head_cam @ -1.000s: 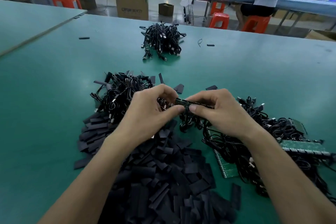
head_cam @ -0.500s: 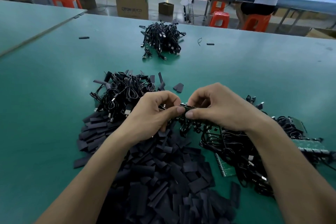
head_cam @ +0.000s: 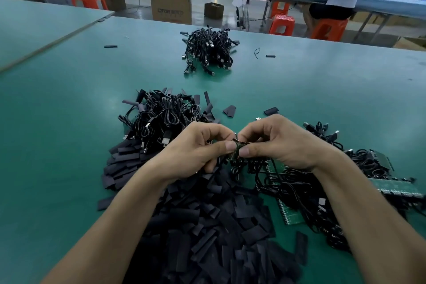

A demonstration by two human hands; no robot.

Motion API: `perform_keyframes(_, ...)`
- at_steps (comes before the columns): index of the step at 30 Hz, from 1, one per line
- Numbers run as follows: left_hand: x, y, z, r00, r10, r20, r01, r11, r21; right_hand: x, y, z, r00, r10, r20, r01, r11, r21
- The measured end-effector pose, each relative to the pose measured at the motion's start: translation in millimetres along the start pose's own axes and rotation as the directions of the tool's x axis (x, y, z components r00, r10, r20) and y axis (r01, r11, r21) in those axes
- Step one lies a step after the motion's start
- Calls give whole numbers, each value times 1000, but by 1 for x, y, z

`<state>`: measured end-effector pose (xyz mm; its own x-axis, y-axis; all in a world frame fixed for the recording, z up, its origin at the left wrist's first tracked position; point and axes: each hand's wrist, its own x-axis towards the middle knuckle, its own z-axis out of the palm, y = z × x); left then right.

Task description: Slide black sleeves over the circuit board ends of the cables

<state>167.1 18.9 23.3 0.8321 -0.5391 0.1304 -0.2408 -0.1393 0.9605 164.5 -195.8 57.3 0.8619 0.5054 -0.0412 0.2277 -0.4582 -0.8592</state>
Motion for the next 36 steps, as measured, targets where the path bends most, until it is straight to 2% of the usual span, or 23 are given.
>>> perform_keyframes(3,1,0,2,1000,-1,-18,0,999,-54,-2,-1,-5,1000,-10,-15,10,1000,-2)
perform_keyframes(7,1,0,9,1000,6,8,-5,993,-120,-3,-7,-15,999,21,47,-17,996,-85)
perform_keyframes(10,0,3,-4,995,-40,-94,11,957,-292,-8,-8,-24,993,82,79,-70,987,-144)
perform_keyframes(12,0,6,-18,978,-29,-209,-58,914,-401,-11,-6,-25,996,89,-15,-90,985,-147)
perform_keyframes(13,0,7,-22,965,-10,-261,-107,897,-428,-11,-4,-25,991,77,-112,-95,982,-164)
perform_keyframes(15,1,7,-23,947,23,-319,-170,882,-440,-7,0,-24,920,23,-392,-147,946,-289)
perform_keyframes(17,3,7,-21,942,61,-329,-222,850,-477,-4,2,-21,763,-47,-645,-272,881,-386)
perform_keyframes(19,3,8,-21,939,89,-332,-266,800,-537,-4,2,-16,634,-114,-765,-385,812,-440)
perform_keyframes(20,3,9,-21,933,97,-347,-285,789,-545,-4,2,-12,612,-148,-777,-411,780,-472)
perform_keyframes(21,2,11,-22,921,99,-377,-302,793,-529,-4,1,-8,627,-174,-759,-406,759,-510)
perform_keyframes(23,1,13,-24,878,102,-468,-327,842,-430,-6,-2,-1,757,-151,-636,-333,749,-573)
perform_keyframes(25,1,15,-27,828,124,-547,-330,896,-297,-6,-9,5,896,-5,-443,-287,756,-589)
perform_keyframes(26,1,16,-27,803,148,-577,-331,916,-225,-5,-12,8,932,70,-356,-286,746,-602)
perform_keyframes(29,0,17,-26,737,263,-623,-322,946,19,-2,-20,19,960,200,-195,-280,678,-680)
perform_keyframes(32,1,15,-22,723,324,-610,-215,945,247,2,-26,32,954,292,-74,-248,624,-741)
perform_keyframes(34,2,13,-21,743,286,-605,-137,950,281,7,-26,41,945,324,-43,-231,569,-789)
perform_keyframes(36,3,12,-20,763,235,-603,-110,965,238,10,-23,49,945,324,-50,-223,523,-822)
